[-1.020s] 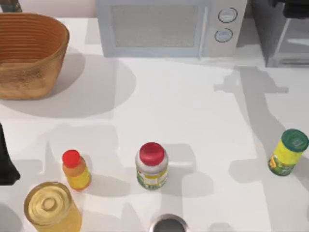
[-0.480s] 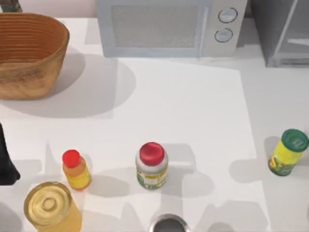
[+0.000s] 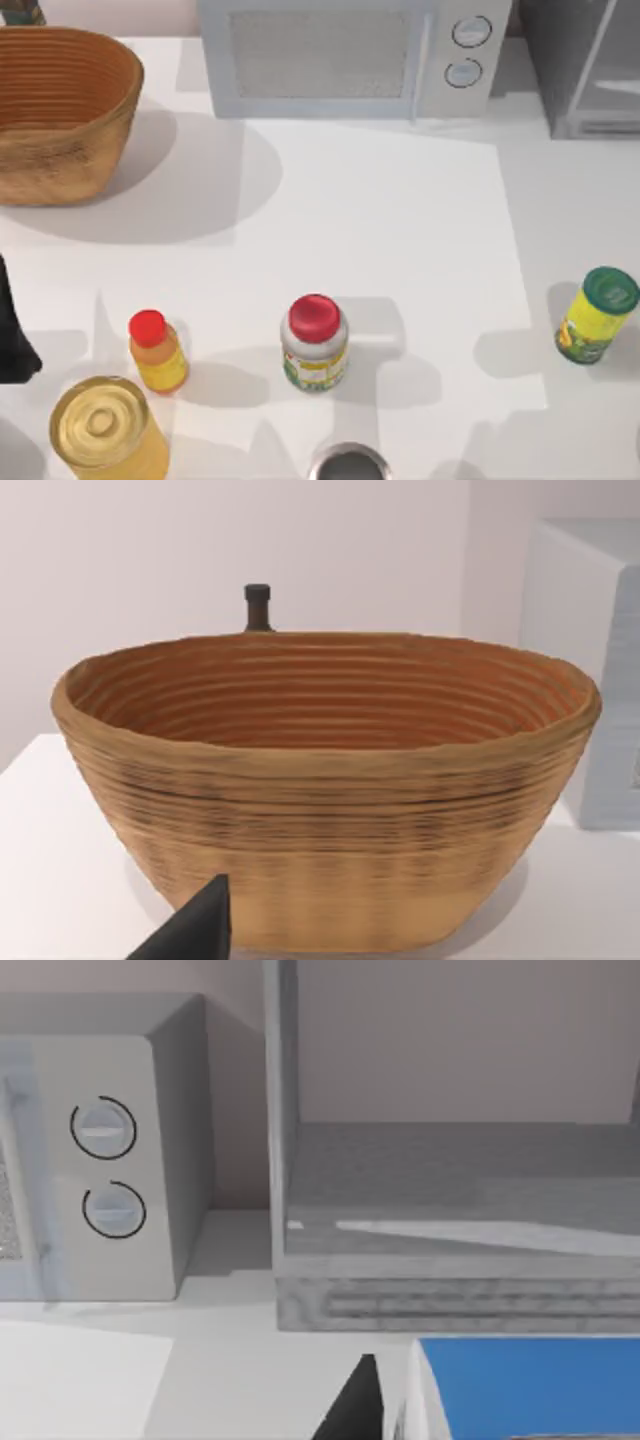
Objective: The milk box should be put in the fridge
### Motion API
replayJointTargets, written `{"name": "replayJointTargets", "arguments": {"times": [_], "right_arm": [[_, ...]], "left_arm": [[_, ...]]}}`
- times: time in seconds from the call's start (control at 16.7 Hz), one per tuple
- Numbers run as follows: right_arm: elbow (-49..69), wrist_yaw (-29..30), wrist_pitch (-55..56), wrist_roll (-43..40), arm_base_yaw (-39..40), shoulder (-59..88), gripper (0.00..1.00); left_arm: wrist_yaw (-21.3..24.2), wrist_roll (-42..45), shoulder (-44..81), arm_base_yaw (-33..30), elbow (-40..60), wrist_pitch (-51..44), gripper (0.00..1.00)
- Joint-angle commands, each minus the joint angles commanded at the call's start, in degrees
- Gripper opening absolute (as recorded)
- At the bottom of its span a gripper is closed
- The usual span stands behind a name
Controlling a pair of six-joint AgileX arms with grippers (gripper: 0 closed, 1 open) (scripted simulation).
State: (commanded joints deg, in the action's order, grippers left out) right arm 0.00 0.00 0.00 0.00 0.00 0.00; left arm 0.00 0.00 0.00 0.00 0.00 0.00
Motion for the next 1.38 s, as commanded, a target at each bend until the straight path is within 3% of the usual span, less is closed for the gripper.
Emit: {"name": "replayJointTargets", "arguments": {"times": [0.3, 0.6, 0.9, 1.38], "right_arm": [[0.5, 0.0, 0.5, 0.1, -0.1, 0.8, 0.0], [8.6, -2.1, 10.4, -0.7, -3.5, 11.9, 0.0], [20.9, -5.8, 26.0, -0.7, -8.0, 36.6, 0.0], [41.0, -12.9, 51.1, 0.3, -12.3, 88.1, 0.0]], "left_arm": [[0.0, 0.0, 0.0, 0.0, 0.0, 0.0, 1.0], [0.0, 0.0, 0.0, 0.0, 0.0, 0.0, 1.0], [0.0, 0.0, 0.0, 0.0, 0.0, 0.0, 1.0], [0.0, 0.0, 0.0, 0.0, 0.0, 0.0, 1.0]]}}
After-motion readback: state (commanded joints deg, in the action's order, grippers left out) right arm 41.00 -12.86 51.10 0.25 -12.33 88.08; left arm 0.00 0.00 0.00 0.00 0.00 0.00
